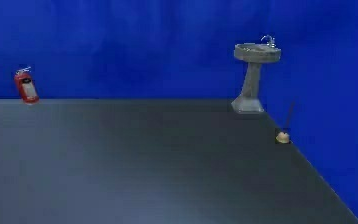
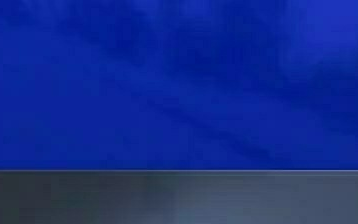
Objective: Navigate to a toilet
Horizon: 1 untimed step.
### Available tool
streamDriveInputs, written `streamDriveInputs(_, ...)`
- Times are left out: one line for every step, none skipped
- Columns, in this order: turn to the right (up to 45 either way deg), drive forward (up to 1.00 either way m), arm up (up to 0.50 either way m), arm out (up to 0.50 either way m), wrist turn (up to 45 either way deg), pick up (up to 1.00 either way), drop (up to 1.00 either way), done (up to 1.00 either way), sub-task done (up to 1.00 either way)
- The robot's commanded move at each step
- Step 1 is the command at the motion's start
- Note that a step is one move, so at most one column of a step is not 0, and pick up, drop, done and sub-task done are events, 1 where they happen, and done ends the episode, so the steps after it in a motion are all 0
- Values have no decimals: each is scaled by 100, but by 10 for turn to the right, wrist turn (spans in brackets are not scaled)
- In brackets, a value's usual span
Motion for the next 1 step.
streamDriveInputs(-450,0,0,0,0,0,0,0,0)
